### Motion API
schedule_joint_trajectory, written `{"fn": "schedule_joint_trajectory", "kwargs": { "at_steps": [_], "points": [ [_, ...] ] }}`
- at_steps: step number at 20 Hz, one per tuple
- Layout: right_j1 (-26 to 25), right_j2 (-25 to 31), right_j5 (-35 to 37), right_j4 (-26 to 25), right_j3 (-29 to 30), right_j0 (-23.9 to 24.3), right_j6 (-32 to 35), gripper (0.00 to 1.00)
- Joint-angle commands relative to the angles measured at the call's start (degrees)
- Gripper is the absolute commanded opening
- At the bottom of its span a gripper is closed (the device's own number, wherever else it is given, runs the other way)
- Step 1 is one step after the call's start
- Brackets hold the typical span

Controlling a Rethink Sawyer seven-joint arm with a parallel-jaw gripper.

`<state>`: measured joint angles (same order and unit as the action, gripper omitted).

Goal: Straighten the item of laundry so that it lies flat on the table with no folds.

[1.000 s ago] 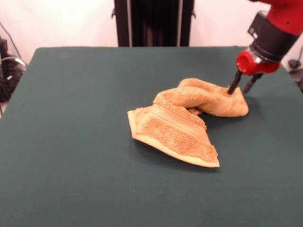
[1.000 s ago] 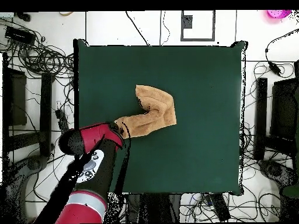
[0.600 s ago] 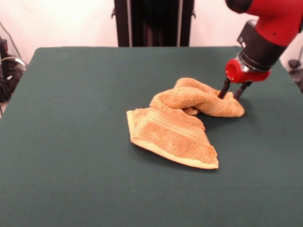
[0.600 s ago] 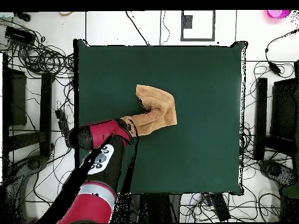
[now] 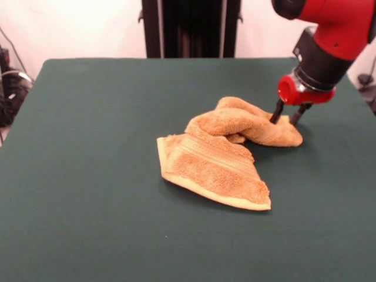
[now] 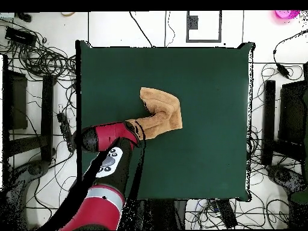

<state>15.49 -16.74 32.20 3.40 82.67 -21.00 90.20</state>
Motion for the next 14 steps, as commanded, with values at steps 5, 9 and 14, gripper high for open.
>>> {"fn": "schedule_joint_trajectory", "kwargs": {
  "at_steps": [5, 9, 14],
  "points": [
    [-6.3, 3.9, -1.2, 2.4, -4.5, -0.2, 13.5, 1.00],
    [-6.9, 2.9, 0.4, 2.2, -5.5, -0.8, 13.4, 0.00],
    [-7.2, 2.5, 1.1, 1.5, -6.1, -1.0, 12.4, 0.00]
  ]
}}
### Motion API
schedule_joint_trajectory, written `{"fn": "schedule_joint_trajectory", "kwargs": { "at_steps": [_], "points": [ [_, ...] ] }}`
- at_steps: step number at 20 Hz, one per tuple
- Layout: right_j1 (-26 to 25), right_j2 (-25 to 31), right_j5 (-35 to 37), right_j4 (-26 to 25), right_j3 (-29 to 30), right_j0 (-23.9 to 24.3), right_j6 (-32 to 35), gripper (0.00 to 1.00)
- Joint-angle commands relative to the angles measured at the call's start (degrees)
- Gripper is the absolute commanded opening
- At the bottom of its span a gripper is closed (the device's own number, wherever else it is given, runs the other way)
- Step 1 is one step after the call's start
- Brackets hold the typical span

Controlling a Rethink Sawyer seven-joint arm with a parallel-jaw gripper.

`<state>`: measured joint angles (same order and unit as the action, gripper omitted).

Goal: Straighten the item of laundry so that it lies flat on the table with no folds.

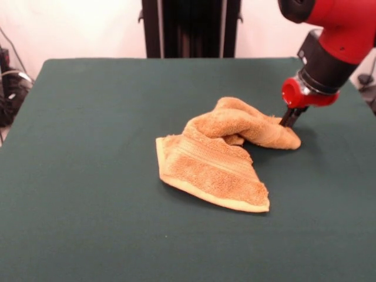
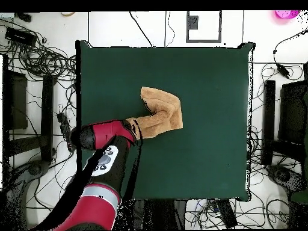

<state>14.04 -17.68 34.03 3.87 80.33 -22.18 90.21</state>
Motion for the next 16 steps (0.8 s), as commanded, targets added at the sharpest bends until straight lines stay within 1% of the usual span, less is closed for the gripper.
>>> {"fn": "schedule_joint_trajectory", "kwargs": {
  "at_steps": [1, 6, 10, 12, 13, 15, 16],
  "points": [
    [-5.8, 3.5, -0.6, 1.0, -3.8, 0.2, 12.2, 0.00],
    [-5.8, 4.4, 0.3, 0.8, -3.9, 1.1, 10.9, 0.00],
    [-5.4, 4.7, -0.8, 0.4, -2.9, 1.6, 10.3, 0.00],
    [-5.9, 3.2, -0.3, 0.2, -3.8, 0.8, 11.4, 0.00],
    [-5.8, 3.1, -0.8, 0.3, -3.7, 0.7, 11.7, 0.00],
    [-5.4, 3.6, -4.2, 0.4, -3.1, 1.4, 11.9, 0.00],
    [-4.7, 4.4, -7.0, 0.5, -2.4, 2.2, 11.8, 0.00]
  ]
}}
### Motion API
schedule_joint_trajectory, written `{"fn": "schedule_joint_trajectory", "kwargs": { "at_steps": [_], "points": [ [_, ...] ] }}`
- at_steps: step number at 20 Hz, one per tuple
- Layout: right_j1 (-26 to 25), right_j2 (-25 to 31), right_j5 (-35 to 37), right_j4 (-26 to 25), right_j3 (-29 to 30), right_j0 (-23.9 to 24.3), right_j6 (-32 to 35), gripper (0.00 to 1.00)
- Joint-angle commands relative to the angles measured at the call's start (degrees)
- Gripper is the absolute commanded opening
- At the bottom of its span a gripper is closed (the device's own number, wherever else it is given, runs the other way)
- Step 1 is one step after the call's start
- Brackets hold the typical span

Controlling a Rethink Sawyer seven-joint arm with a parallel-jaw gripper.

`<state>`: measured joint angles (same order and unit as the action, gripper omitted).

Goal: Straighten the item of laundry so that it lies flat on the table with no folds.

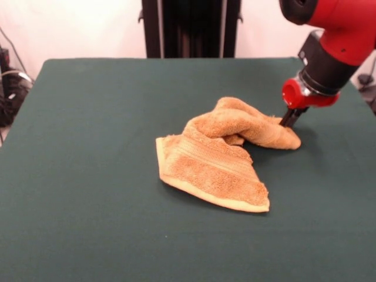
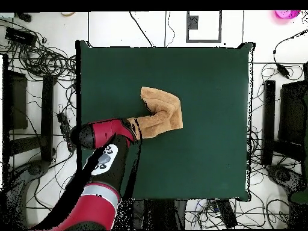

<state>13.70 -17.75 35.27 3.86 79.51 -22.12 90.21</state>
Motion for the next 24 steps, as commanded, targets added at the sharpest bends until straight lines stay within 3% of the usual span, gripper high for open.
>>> {"fn": "schedule_joint_trajectory", "kwargs": {
  "at_steps": [1, 6, 10, 18, 24],
  "points": [
    [-3.9, 4.9, -8.7, 0.4, -1.1, 2.5, 11.4, 0.00],
    [6.7, 5.4, -0.1, 0.0, 4.6, 3.8, 6.6, 0.00],
    [12.2, 3.9, 5.6, -0.9, 5.4, 3.1, 5.0, 0.00],
    [15.8, 4.5, 6.1, -2.6, 7.1, 3.8, 3.9, 0.00],
    [15.6, 5.3, 4.7, -3.6, 7.9, 5.1, 3.6, 0.00]
  ]
}}
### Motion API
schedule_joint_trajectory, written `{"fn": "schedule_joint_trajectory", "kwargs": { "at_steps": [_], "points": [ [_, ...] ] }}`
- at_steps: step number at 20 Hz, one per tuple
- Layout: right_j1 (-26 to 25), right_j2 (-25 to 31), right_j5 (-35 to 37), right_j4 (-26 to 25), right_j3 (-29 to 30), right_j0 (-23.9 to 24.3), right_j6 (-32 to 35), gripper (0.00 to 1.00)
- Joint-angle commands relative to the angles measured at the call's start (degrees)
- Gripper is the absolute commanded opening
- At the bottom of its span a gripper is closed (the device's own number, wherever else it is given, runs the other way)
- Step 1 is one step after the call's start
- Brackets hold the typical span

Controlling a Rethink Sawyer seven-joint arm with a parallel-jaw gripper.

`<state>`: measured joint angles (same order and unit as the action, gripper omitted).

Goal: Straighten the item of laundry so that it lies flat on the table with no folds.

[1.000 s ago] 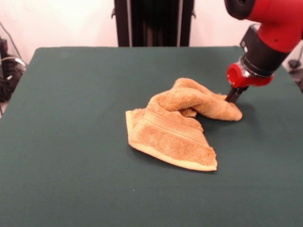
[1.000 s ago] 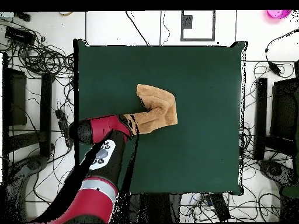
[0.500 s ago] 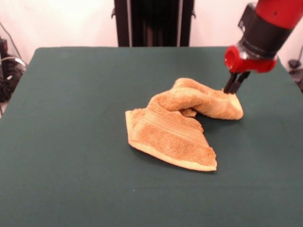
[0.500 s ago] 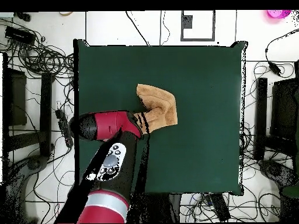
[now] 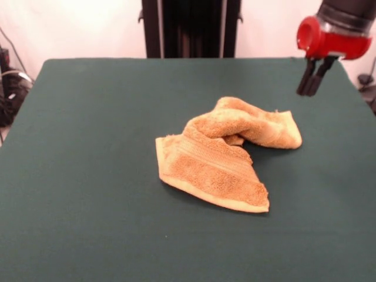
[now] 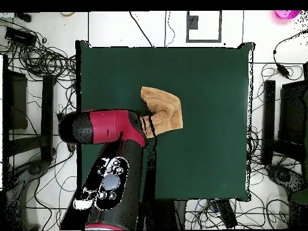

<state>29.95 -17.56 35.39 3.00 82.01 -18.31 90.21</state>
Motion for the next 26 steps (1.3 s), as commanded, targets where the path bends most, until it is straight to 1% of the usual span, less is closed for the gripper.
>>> {"fn": "schedule_joint_trajectory", "kwargs": {
  "at_steps": [1, 6, 12, 15, 19, 22, 26],
  "points": [
    [-1.2, 5.2, 4.5, -2.7, 5.3, 1.3, 3.8, 0.00],
    [-4.1, 5.6, 2.5, -2.3, 5.0, 1.8, 5.6, 0.00],
    [-6.6, 6.2, 5.0, -0.9, 3.0, 2.3, 7.1, 0.00],
    [-7.3, 7.2, 6.2, 0.0, 2.5, 3.2, 7.1, 0.00],
    [-8.7, 9.6, 4.3, 1.0, 2.6, 5.0, 6.6, 0.00],
    [-8.8, 11.2, 2.8, 1.4, 3.5, 6.0, 6.3, 0.00],
    [-8.5, 12.0, 2.2, 1.2, 4.1, 6.3, 6.6, 0.00]
  ]
}}
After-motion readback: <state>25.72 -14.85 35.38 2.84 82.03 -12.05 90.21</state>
